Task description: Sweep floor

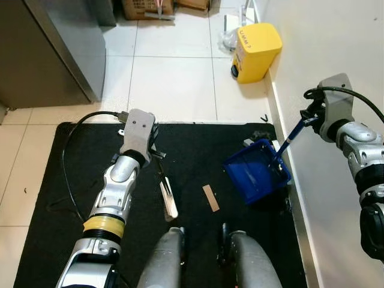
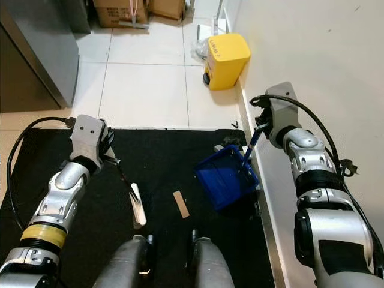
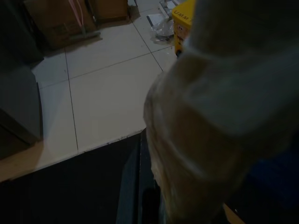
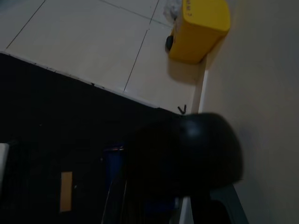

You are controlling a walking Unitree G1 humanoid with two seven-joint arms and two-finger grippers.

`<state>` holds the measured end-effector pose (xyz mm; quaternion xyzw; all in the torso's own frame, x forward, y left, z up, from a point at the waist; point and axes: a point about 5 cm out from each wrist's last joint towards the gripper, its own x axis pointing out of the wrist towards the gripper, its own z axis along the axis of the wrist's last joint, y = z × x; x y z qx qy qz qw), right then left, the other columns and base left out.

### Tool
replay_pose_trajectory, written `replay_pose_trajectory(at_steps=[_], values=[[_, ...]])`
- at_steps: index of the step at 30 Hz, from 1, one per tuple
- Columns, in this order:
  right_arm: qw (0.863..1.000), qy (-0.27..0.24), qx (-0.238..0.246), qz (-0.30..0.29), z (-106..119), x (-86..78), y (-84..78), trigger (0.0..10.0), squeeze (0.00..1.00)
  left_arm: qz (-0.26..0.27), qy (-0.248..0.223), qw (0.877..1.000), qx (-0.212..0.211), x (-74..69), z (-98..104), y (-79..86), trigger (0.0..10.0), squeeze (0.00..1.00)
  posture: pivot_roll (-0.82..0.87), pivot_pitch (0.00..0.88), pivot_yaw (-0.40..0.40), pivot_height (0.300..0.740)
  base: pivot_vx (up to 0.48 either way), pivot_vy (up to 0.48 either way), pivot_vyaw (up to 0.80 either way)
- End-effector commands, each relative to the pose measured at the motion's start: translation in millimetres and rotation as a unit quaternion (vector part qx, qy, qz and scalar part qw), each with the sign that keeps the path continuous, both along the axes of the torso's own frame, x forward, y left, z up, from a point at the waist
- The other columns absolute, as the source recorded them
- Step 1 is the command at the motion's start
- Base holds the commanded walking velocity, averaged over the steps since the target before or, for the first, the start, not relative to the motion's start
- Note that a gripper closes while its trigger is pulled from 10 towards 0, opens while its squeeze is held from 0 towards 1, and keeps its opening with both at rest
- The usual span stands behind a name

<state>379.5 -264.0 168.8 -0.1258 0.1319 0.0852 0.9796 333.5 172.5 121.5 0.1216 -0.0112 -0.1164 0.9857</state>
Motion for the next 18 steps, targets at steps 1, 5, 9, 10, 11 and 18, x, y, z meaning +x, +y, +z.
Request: replay_pose_trajectory(at_steps=[1, 5, 9, 10, 11, 18], values=[[0.998, 0.020, 0.054, 0.010, -5, -1.9, 1.0, 10.0, 0.00, -0.010, 0.002, 1.000, -0.017, -0.9, -4, -10.2, 10.0, 0.00, 0.02, 0.258, -0.059, 0.740, 0.000, 0.000, 0.00], [0.999, -0.001, 0.047, 0.018, 8, -0.5, -2.2, 10.0, 0.00, -0.011, -0.004, 1.000, -0.018, -0.8, -6, -11.3, 10.0, 0.00, 0.02, 0.257, -0.062, 0.740, 0.000, 0.000, 0.00], [0.999, -0.001, 0.047, 0.006, 9, -1.1, -7.0, 10.0, 0.00, -0.010, -0.006, 1.000, -0.017, -2.5, -8, -11.2, 10.0, 0.00, 0.02, 0.257, -0.064, 0.740, 0.000, 0.000, 0.00], [0.999, 0.000, 0.048, 0.003, 9, -1.5, -8.1, 10.0, 0.00, -0.010, -0.006, 1.000, -0.017, -2.9, -9, -11.2, 10.0, 0.00, 0.02, 0.257, -0.064, 0.740, 0.000, 0.000, 0.00], [0.999, 0.003, 0.047, 0.001, 6, -2.4, -8.7, 10.0, 0.00, -0.010, -0.006, 1.000, -0.017, -3.5, -9, -11.5, 10.0, 0.00, 0.02, 0.257, -0.067, 0.740, 0.000, 0.000, 0.00], [0.999, 0.011, 0.037, -0.020, -20, -10.2, -5.9, 10.0, 0.00, -0.006, -0.007, 1.000, -0.022, -6.1, -10, -12.8, 10.0, 0.00, 0.03, 0.255, -0.067, 0.740, 0.000, 0.000, 0.00]])
